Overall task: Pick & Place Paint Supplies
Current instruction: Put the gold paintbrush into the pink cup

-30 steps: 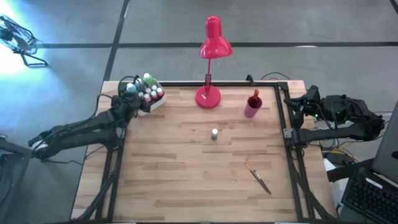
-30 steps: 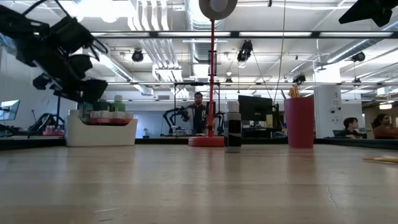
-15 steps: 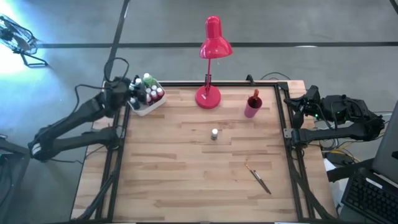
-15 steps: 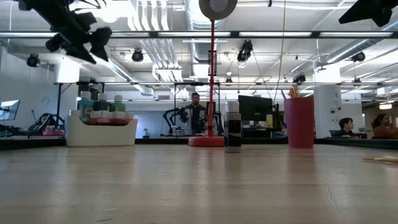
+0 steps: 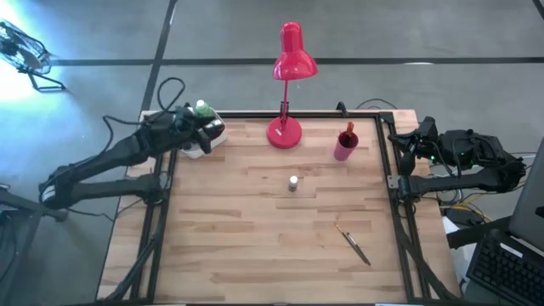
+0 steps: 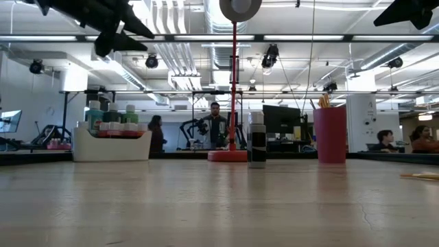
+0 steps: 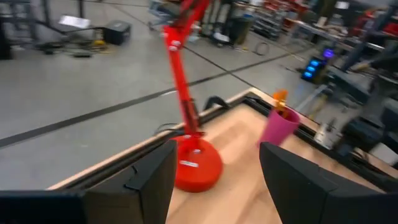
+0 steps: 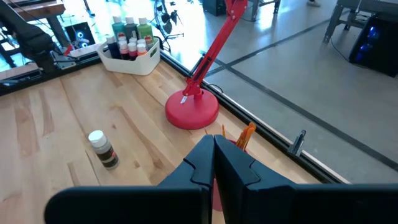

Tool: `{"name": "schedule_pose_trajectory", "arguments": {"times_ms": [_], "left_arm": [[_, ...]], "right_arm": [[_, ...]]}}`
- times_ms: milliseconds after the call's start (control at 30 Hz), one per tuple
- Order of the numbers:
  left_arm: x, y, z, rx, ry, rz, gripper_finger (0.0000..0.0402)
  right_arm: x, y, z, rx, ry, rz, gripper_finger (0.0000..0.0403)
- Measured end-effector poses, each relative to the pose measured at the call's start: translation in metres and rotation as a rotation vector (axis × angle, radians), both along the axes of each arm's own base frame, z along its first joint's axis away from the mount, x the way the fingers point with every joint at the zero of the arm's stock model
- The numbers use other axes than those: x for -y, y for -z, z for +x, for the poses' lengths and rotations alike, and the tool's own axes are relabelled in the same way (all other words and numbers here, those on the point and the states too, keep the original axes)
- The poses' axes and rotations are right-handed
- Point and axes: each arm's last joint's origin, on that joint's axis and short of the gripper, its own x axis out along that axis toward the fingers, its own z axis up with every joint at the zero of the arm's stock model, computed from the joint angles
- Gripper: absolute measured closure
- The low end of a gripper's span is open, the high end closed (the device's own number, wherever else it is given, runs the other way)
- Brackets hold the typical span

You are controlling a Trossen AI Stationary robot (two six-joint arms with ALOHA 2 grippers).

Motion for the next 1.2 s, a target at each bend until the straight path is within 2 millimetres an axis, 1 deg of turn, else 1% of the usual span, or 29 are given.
{"name": "schedule_pose_trajectory", "arguments": {"times_ms": [333, 533, 667, 800, 900, 1033, 1200], "left_arm": [[0.013, 0.01, 0.028, -0.023, 0.177, -0.039, 0.0168], [0.021, 0.016, 0.053, -0.026, 0.268, -0.019, 0.0168], [0.024, 0.024, 0.069, -0.045, 0.307, -0.019, 0.0168], [0.025, 0.031, 0.08, -0.064, 0.321, -0.033, 0.0168], [0.027, 0.037, 0.087, -0.071, 0.329, -0.064, 0.0168], [0.037, 0.045, 0.098, -0.094, 0.375, -0.068, 0.0168], [0.056, 0.05, 0.111, -0.102, 0.439, 0.008, 0.0168]], "right_arm": [[0.0, 0.0, 0.0, 0.0, 0.0, 0.0, 0.0394], [0.0, 0.0, 0.0, -0.001, 0.0, -0.003, 0.0394], [0.001, -0.002, 0.001, -0.027, -0.007, -0.091, 0.0394], [0.001, -0.004, 0.001, -0.1, -0.054, -0.216, 0.0394], [0.001, -0.003, 0.001, -0.124, -0.069, -0.246, 0.0394], [0.001, -0.005, 0.006, -0.063, -0.045, -0.208, 0.0394], [0.001, -0.01, 0.021, 0.141, -0.001, -0.133, 0.0394]]}}
